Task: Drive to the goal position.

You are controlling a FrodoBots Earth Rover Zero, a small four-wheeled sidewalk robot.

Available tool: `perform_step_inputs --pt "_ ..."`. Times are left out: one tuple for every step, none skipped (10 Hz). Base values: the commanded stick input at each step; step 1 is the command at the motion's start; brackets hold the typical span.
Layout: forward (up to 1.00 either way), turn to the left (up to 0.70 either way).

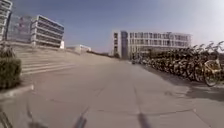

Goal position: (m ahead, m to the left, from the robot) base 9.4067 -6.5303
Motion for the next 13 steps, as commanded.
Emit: perform_step_inputs --pt "0.70 0.00" --pt "0.70 0.00" --pt "0.22 0.00" --pt "0.00 0.00" --pt "0.00 0.00" --pt "0.00 0.00" --pt "0.00 0.00" --pt "0.00 0.00" --pt "0.00 0.00" --pt "0.00 0.00" --pt "0.00 0.00" --pt "0.00 0.00" --pt "0.33 0.00"
